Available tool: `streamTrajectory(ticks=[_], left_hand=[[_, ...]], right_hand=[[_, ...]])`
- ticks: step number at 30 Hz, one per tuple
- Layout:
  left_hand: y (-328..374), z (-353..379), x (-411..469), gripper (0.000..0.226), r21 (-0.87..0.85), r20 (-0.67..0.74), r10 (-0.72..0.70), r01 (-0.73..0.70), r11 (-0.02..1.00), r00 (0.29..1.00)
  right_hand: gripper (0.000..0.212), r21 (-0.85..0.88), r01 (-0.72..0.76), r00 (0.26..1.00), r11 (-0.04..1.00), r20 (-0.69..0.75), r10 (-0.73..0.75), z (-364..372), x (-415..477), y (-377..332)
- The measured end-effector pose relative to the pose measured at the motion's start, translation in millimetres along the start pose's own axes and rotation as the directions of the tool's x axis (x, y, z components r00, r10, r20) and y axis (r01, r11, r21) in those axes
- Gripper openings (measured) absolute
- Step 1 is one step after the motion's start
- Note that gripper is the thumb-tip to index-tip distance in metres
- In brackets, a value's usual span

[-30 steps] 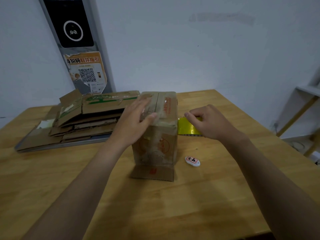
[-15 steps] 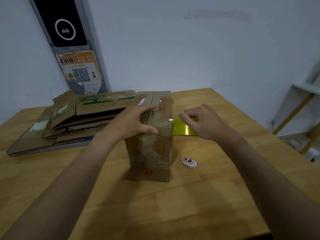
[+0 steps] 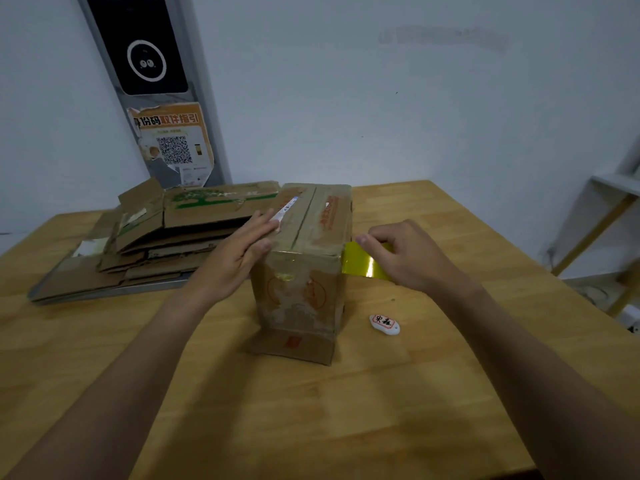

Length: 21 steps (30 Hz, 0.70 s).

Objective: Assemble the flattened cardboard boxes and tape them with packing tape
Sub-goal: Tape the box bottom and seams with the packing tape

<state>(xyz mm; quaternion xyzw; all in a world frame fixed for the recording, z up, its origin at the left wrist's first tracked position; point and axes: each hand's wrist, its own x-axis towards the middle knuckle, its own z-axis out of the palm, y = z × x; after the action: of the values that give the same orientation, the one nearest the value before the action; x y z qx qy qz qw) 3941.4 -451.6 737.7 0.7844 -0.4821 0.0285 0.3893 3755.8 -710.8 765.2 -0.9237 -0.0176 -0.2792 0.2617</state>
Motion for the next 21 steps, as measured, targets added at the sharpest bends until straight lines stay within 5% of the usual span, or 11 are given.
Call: streamTrajectory(ticks=[6, 12, 17, 21], left_hand=[[23, -13, -16, 0.052, 0.264, 0.02, 0.188, -0.187, 0.946, 0.982], [42, -1, -24, 0.059, 0.39, 0.005, 0.028, -0.028, 0.92, 1.0], [43, 3, -22, 0.055, 0.455, 0.02, 0.015, -0.022, 0.89, 1.0], [41, 1, -24, 0.058, 0.477, 0.019, 0.025, -0.031, 0.878, 1.0]], right_hand=[[0.05, 0.092, 0.02, 1.0, 0.996, -0.008, -0.02, 43, 2, -52], [0.017, 0.365, -0.042, 0.98, 0.93, 0.197, -0.033, 46, -9, -60], [0.041, 0.425, -0.097, 0.992, 0.9, 0.11, 0.056, 51, -18, -60], [0.049, 0.271, -0.104, 0.991, 0.957, 0.107, 0.078, 46, -18, -61]])
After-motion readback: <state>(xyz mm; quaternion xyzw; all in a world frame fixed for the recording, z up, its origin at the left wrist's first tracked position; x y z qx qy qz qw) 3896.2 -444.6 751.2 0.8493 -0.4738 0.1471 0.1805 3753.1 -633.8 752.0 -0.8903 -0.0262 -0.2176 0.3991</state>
